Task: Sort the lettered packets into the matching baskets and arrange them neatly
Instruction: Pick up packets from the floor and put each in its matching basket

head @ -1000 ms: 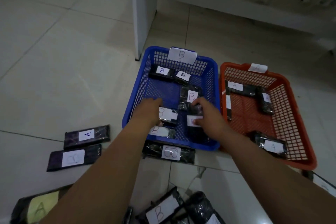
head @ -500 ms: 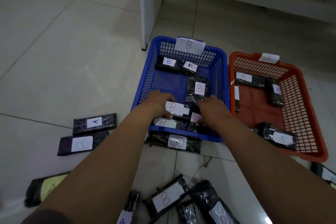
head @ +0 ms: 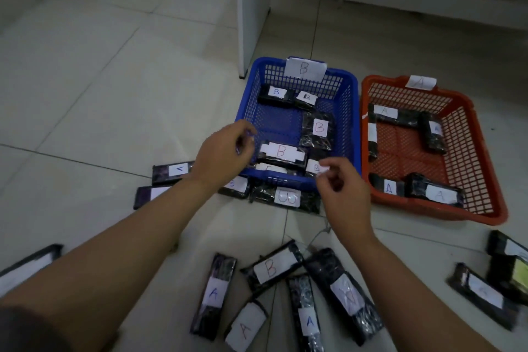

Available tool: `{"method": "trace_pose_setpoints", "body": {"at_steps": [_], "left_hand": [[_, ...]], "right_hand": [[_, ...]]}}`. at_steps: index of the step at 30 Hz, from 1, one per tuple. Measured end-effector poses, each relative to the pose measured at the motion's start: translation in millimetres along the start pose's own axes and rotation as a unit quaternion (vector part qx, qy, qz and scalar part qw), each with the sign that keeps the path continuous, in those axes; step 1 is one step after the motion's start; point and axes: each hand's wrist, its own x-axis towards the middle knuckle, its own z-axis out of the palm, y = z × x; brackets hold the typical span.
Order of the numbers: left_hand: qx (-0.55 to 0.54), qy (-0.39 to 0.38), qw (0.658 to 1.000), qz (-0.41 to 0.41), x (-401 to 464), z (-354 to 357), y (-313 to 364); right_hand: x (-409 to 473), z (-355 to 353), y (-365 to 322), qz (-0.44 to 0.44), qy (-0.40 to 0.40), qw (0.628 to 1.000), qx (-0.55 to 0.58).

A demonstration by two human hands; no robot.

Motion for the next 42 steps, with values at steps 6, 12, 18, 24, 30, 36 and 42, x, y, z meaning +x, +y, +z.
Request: {"method": "trace_pose_setpoints", "body": {"at_steps": [6, 12, 18, 24, 30, 36, 42], "left_hand": [[0.119, 0.039, 0.992, -0.015, -44.6, -24.7, -37.7], [0.200, -0.189, 0.956, -0.104, -64.6, -10.8, -66.9], [0.157, -0.170, 0.960, -0.159, -62.5, 13.3, -70.2], [0.160, -0.156, 0.966, -0.133, -65.0, 13.7, -80.5], [-0.060, -0.178, 0.958, -0.218, -76.2, -24.9, -61.4], [-0.339, -0.238, 0.834, -0.364, -79.9, -57.8, -43.1], [-0.524, -0.269, 0.711, -0.385, -68.1, -66.2, -32.1]], "right_hand": [[-50.3, 27.5, 24.4, 0.127, 0.096, 0.987, 0.022], [-52.1, 28.9, 53.9, 0.119, 0.008, 0.989, -0.086], [-48.0, 31.5, 74.6, 0.099, -0.009, 0.980, -0.172], [-37.3, 43.7, 80.8, 0.104, 0.011, 0.988, -0.113], [-36.0, 49.3, 90.7, 0.089, 0.003, 0.975, -0.206], [-42.2, 45.8, 83.0, 0.085, -0.069, 0.957, -0.268], [-41.3, 14.5, 45.7, 0.166, -0.062, 0.981, 0.076]]}}
